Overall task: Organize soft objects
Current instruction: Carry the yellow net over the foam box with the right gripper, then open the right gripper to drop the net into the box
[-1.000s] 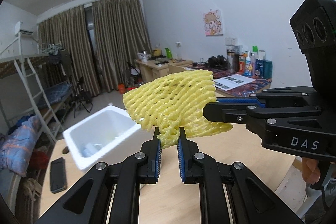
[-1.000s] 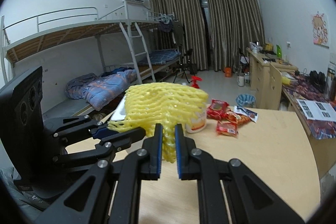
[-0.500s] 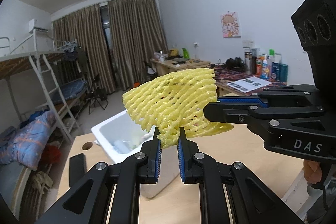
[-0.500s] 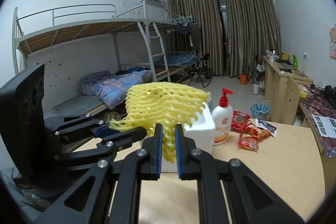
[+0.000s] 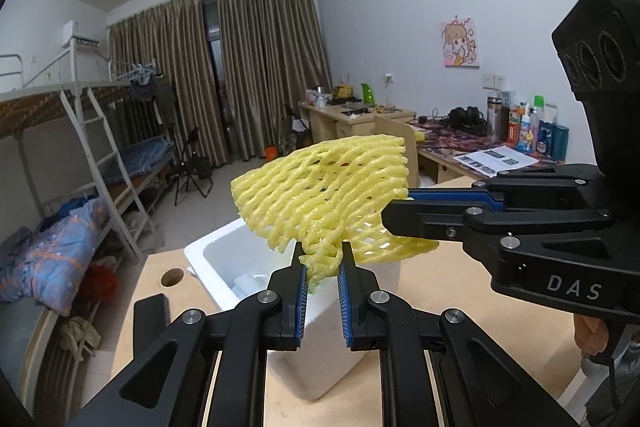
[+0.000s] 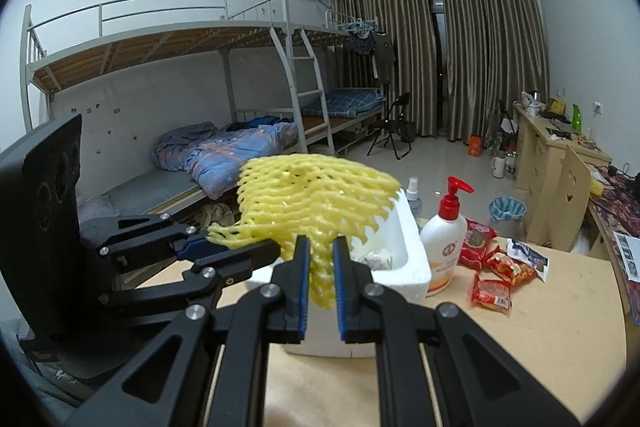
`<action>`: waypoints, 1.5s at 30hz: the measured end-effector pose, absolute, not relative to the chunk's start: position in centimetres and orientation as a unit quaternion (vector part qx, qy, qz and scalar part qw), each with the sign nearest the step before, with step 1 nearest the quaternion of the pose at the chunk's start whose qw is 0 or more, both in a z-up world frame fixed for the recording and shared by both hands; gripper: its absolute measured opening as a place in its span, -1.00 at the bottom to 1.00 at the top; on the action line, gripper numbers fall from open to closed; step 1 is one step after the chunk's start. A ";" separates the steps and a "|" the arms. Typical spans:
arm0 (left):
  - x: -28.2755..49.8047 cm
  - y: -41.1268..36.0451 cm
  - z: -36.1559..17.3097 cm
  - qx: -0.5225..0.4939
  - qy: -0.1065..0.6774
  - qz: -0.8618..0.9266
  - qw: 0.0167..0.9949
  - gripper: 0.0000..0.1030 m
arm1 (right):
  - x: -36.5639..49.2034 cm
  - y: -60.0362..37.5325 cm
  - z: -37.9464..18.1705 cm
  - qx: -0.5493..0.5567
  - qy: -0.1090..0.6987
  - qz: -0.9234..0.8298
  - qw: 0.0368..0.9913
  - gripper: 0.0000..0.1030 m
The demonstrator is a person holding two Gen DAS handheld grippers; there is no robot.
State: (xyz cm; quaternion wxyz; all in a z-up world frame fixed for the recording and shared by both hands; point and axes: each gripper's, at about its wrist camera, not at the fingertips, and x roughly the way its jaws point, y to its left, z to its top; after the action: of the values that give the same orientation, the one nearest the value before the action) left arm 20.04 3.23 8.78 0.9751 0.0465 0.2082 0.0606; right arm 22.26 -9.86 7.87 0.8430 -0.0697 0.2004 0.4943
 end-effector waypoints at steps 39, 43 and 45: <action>26.8 9.4 6.2 0.016 0.232 0.086 0.969 0.57 | 27.0 -5.7 6.8 -0.058 0.235 0.483 0.842 -0.08; 26.7 9.5 6.1 0.014 0.233 0.091 0.968 0.59 | 26.9 -5.8 6.9 -0.055 0.234 0.486 0.840 0.06; 26.5 9.6 6.2 0.013 0.232 0.092 0.968 0.65 | 27.0 -6.1 6.9 -0.050 0.232 0.489 0.839 0.14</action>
State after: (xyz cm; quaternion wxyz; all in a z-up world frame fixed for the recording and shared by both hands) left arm 26.53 9.56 6.18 0.9683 0.0129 0.2320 0.0922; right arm 26.97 -6.07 6.94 0.8391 -0.0496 0.2325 0.4893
